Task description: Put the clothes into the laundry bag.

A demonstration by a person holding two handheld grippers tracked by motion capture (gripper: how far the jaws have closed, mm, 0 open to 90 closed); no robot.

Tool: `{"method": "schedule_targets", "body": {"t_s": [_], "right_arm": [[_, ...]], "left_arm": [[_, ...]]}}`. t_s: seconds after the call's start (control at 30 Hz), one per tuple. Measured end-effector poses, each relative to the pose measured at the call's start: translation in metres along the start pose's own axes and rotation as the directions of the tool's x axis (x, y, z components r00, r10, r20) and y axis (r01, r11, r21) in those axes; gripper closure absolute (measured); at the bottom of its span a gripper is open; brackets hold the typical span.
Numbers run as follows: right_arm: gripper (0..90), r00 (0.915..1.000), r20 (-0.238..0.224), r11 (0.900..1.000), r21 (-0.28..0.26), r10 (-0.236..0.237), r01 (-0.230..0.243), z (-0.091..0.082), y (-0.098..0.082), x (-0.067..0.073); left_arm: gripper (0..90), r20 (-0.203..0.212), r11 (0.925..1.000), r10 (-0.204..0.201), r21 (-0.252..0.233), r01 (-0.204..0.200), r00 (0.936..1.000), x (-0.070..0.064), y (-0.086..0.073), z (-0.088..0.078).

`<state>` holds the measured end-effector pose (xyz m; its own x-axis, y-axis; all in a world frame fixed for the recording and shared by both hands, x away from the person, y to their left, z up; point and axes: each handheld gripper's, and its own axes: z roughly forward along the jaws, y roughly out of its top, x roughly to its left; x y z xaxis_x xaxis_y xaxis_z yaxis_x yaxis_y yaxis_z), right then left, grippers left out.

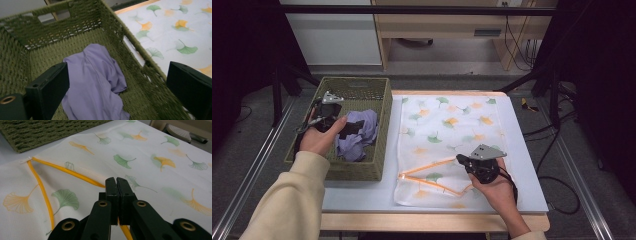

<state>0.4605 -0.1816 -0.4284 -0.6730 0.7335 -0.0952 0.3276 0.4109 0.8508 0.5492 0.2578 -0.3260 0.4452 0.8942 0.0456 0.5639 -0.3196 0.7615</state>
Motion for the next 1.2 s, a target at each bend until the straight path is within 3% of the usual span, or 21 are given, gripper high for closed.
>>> {"method": "schedule_targets", "body": {"t_s": [0.23,0.27,0.43,0.67,0.9,1.0,1.2], "right_arm": [[89.0,0.9999,0.002,1.000,0.006,0.011,-0.011,0.000,-0.002,-0.002],[89.0,1.0000,0.003,1.000,0.011,0.009,-0.009,0.001,-0.002,-0.002],[89.0,1.0000,0.005,1.000,0.021,-0.003,0.003,0.004,-0.002,0.001],[89.0,1.0000,0.001,1.000,0.017,-0.002,0.002,0.003,-0.002,0.001],[89.0,1.0000,-0.001,1.000,0.018,-0.001,0.001,0.003,-0.003,0.000],[89.0,1.0000,-0.004,1.000,0.024,0.001,-0.001,0.003,-0.003,0.000],[89.0,1.0000,-0.005,1.000,0.022,0.004,-0.004,0.003,-0.003,-0.001]], "left_arm": [[5.1,0.002,0.9978,-0.041,0.053,0.041,0.9992,0.026,-0.003,0.038],[5.2,0.001,0.9958,-0.049,0.078,0.048,0.9988,0.033,-0.004,0.048],[5.7,-0.008,0.9947,-0.057,0.085,0.058,0.9983,0.045,-0.006,0.063],[5.5,0.007,0.9937,-0.072,0.087,0.071,0.9974,0.047,-0.007,0.072],[5.1,-0.014,0.9910,-0.074,0.111,0.075,0.9972,0.047,-0.012,0.079],[4.8,-0.010,0.9850,-0.081,0.152,0.082,0.9966,0.047,-0.018,0.089],[4.6,-0.014,0.9810,-0.101,0.165,0.102,0.9948,0.047,-0.020,0.097]]}}
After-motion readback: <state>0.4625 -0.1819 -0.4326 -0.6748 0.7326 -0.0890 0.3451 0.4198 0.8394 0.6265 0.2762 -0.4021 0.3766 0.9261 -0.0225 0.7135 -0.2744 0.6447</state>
